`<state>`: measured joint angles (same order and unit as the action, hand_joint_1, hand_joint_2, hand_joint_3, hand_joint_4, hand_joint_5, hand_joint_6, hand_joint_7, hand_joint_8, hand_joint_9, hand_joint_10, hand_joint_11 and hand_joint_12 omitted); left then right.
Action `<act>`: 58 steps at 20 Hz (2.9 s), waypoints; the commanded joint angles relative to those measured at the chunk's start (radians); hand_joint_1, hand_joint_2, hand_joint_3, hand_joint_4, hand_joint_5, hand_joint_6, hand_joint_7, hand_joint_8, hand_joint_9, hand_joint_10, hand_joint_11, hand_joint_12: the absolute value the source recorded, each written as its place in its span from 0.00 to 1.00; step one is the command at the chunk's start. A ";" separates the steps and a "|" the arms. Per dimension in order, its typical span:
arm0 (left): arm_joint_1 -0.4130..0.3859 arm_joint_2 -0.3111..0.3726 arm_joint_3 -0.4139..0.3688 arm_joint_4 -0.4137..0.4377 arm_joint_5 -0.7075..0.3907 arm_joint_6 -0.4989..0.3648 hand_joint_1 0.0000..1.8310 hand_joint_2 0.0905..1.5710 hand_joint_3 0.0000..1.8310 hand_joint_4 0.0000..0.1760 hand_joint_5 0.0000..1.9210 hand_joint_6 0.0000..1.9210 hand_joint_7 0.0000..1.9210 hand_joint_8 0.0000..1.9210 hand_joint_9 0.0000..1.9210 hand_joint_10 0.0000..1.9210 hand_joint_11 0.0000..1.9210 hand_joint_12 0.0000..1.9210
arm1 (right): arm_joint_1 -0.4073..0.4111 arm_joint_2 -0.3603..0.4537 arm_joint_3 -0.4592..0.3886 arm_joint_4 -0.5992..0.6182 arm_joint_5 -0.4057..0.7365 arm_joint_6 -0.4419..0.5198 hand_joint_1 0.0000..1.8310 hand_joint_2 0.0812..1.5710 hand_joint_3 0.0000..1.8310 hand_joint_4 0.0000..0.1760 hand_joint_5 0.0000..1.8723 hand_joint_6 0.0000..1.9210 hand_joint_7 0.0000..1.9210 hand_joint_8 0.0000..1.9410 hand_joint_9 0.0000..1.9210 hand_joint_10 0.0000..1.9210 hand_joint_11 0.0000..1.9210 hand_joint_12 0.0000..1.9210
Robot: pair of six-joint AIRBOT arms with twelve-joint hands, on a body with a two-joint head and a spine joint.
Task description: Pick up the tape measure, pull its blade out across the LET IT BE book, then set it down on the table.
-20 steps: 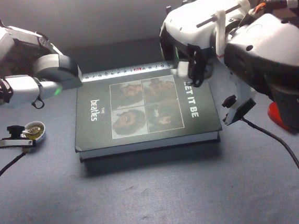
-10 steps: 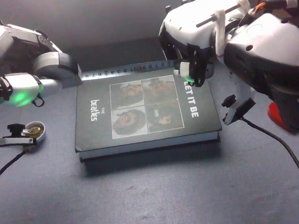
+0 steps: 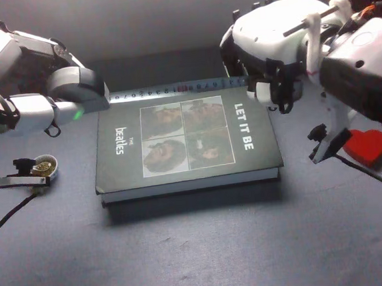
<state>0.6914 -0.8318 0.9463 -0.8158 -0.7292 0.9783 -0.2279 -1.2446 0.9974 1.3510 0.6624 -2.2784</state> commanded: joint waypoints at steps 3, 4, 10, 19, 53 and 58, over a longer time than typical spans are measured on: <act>-0.013 0.015 0.004 0.018 -0.134 -0.001 0.76 0.67 0.00 0.00 0.53 0.40 0.55 0.43 0.48 0.65 0.38 0.60 | 0.005 0.041 0.006 -0.068 0.055 -0.005 0.73 0.75 0.00 0.00 0.37 0.66 0.48 0.57 0.37 0.79 0.32 0.82; -0.014 0.015 0.004 0.018 -0.134 -0.001 0.76 0.67 0.00 0.00 0.53 0.41 0.55 0.43 0.48 0.65 0.38 0.59 | 0.003 0.049 0.006 -0.070 0.051 -0.004 0.73 0.75 0.00 0.00 0.37 0.65 0.48 0.57 0.38 0.79 0.32 0.82; -0.020 0.016 0.004 0.017 -0.134 0.003 0.76 0.67 0.00 0.00 0.54 0.40 0.55 0.43 0.48 0.65 0.38 0.60 | -0.002 0.100 0.006 -0.084 0.021 0.004 0.73 0.76 0.00 0.00 0.36 0.65 0.47 0.60 0.37 0.80 0.31 0.82; -0.022 0.020 0.003 0.016 -0.134 0.004 0.75 0.68 0.00 0.00 0.53 0.41 0.55 0.43 0.47 0.65 0.38 0.60 | -0.001 0.181 0.007 -0.101 -0.024 0.004 0.73 0.76 0.00 0.00 0.36 0.66 0.47 0.60 0.37 0.80 0.33 0.83; -0.024 0.022 -0.004 0.022 -0.128 0.011 0.75 0.67 0.00 0.00 0.55 0.37 0.54 0.46 0.47 0.65 0.38 0.59 | 0.001 0.279 0.033 -0.120 -0.099 0.002 0.73 0.76 0.00 0.00 0.36 0.67 0.47 0.58 0.38 0.79 0.32 0.82; -0.025 0.022 -0.004 0.022 -0.128 0.014 0.76 0.67 0.00 0.00 0.54 0.39 0.55 0.45 0.48 0.65 0.38 0.59 | 0.002 0.276 0.033 -0.120 -0.098 0.002 0.73 0.76 0.00 0.00 0.36 0.67 0.47 0.58 0.38 0.79 0.32 0.82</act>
<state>0.6773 -0.8261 0.9379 -0.8185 -0.7322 0.9897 -0.2333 -0.9840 1.0164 1.2789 0.4736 -2.2631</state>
